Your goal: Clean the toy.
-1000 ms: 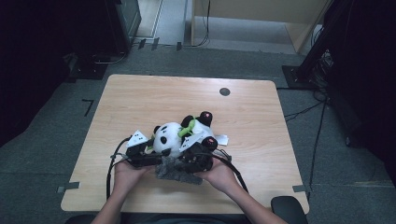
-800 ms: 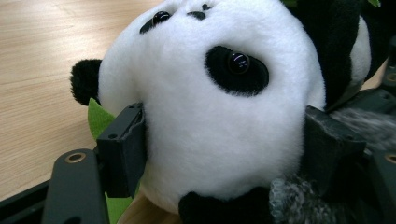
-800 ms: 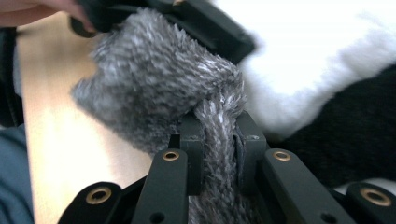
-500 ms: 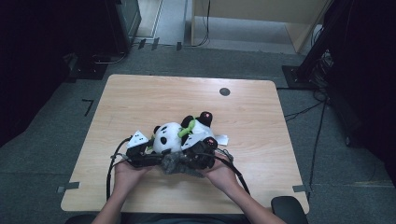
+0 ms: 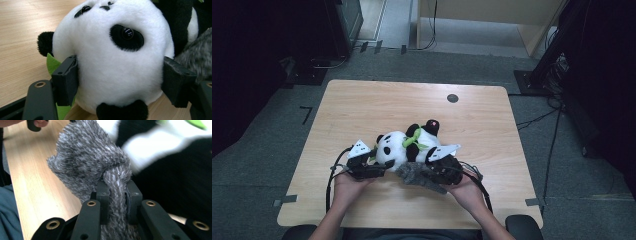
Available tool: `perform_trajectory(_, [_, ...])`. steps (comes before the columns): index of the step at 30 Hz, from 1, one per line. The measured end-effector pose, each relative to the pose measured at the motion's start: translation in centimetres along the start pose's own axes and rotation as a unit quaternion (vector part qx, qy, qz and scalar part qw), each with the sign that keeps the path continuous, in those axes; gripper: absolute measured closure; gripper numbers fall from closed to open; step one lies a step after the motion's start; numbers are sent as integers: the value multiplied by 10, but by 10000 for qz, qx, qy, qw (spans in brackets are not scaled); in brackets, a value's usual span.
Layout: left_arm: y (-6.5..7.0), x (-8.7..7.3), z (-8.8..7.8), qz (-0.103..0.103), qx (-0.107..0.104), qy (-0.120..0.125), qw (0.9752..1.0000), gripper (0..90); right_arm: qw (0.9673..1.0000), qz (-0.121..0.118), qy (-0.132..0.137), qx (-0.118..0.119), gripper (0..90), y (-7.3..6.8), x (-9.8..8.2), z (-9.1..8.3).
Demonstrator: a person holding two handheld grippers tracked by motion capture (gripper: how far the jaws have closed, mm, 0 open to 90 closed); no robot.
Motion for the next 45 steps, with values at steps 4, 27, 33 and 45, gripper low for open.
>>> perform_trajectory(4, [0, 0, 0, 18, -9, -14, 10000, 249, 9996, 238, 116, -46, 783, 13, -11, -13])
perform_trajectory(27, [-1, 1, 0, -74, -24, 7, 10000, 249, 9960, -374, 254, 766, 784, -26, 8, -2])
perform_trajectory(33, [0, 2, 1, -92, -11, -21, 10000, 249, 9935, -764, -21, 845, 784, -34, 19, 22])
perform_trajectory(45, [0, 2, 0, -39, 20, -58, 10000, 248, 9955, -790, -175, 494, 784, -29, 39, 59])
Point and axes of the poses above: each handheld gripper's, and its own axes: z roughly forward along the jaws, x roughly out of its top, y roughly to its right, the point moved 8 cm from there along z, roughly forward along the jaws, and after that the axes turned 2 degrees about -z, right-handed, at the moved point
